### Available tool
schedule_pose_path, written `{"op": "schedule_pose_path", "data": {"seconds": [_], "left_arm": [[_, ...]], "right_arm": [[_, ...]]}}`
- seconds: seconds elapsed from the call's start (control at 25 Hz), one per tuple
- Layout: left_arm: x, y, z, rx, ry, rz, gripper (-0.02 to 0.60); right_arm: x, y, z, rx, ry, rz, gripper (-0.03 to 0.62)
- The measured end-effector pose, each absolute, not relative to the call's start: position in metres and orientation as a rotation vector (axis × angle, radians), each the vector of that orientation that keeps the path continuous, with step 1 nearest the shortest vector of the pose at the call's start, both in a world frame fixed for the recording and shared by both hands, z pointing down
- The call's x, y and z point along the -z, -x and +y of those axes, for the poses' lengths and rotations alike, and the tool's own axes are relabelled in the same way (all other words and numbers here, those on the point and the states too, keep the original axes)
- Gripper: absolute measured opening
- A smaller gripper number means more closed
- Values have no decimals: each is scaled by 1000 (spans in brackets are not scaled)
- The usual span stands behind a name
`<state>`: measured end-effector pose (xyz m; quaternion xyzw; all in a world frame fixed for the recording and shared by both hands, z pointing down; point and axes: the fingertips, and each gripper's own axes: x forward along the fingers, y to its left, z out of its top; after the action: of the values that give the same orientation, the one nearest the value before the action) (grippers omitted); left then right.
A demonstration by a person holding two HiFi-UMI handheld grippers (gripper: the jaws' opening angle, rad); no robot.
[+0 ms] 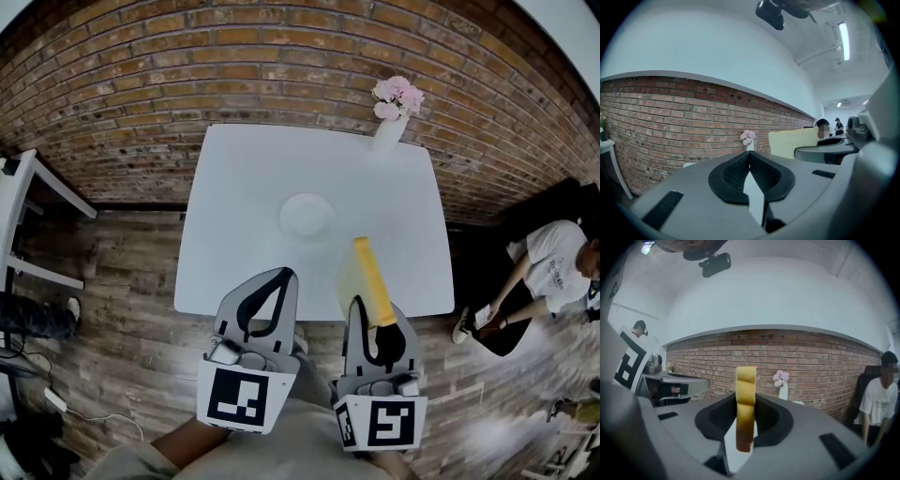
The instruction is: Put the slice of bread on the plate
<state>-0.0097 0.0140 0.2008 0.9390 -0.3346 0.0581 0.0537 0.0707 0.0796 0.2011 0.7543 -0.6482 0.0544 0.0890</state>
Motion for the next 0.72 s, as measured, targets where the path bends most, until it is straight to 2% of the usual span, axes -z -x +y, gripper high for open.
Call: {"op": "schedule_pose_path", "data": {"seconds": [0.72], "left_arm": [[-235, -10, -22, -243, -2849, -1093, 9]], "right_arm": [[-245, -92, 19, -200, -2112, -2119, 92]]}}
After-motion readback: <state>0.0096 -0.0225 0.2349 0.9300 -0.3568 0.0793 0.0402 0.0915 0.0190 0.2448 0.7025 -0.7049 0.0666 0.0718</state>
